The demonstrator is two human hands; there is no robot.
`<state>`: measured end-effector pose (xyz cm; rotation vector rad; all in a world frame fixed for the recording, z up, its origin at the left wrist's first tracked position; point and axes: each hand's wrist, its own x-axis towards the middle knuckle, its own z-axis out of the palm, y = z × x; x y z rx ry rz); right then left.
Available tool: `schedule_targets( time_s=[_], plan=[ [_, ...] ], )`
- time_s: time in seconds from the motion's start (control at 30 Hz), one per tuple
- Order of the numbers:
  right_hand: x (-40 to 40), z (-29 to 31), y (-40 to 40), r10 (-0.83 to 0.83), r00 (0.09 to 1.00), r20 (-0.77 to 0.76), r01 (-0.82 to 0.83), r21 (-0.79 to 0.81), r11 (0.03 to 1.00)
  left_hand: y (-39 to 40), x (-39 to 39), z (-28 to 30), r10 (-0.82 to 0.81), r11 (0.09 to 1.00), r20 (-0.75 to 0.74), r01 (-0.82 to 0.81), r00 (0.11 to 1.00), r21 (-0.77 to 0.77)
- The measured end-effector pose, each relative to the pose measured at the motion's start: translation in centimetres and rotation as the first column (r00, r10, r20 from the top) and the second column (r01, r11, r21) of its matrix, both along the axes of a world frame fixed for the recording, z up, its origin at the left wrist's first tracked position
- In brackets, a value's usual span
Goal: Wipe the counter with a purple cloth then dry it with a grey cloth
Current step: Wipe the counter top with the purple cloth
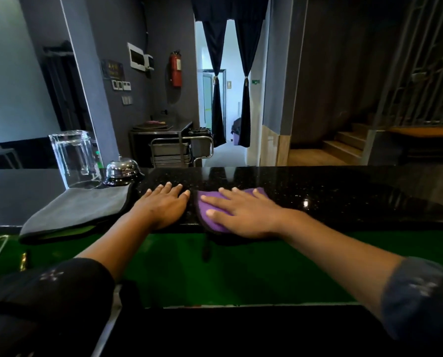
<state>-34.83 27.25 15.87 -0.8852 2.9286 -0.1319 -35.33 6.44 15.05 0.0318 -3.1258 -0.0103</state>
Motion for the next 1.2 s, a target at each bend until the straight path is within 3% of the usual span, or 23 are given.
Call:
schedule_targets(
  time_s=[0.17, 0.37, 0.5, 0.67, 0.87, 1.03, 1.2],
  plan=[
    [-2.5, 0.7, 6.5, -0.223, 0.974, 0.028, 0.222, 0.046, 0.974, 0.2, -0.2, -0.7, 0.042, 0.995, -0.017, -0.041, 0.999, 0.096],
    [-6.5, 1.0, 1.3, -0.402, 0.915, 0.043, 0.402, 0.008, 0.915, 0.7, 0.6, 0.0, 0.094, 0.975, -0.013, -0.089, 0.996, 0.201],
    [-4.0, 1.0, -1.5, -0.299, 0.952, 0.060, 0.300, -0.003, 0.954, 0.5, 0.7, 0.4, 0.088, 0.977, -0.017, -0.083, 0.996, 0.197],
    [0.1, 0.0, 1.0, -0.117, 0.993, -0.005, 0.117, 0.001, 0.993, 0.4, 0.1, -0.6, 0.072, 0.987, -0.035, -0.066, 0.997, 0.146],
    [-5.2, 0.4, -3.5, -0.233, 0.972, 0.017, 0.233, -0.010, 0.972, 0.3, -0.1, -0.7, 0.088, 0.976, -0.038, -0.079, 0.995, 0.204],
    [-8.7, 0.7, -7.3, -0.320, 0.947, 0.015, 0.321, -0.021, 0.947, 0.1, 0.1, -0.1, 0.052, 0.986, -0.025, -0.047, 0.998, 0.160],
    [-10.3, 0.4, -0.7, -0.288, 0.957, 0.019, 0.288, -0.016, 0.957, 0.2, 0.6, 0.3, 0.056, 0.978, -0.021, -0.050, 0.998, 0.202]
  ],
)
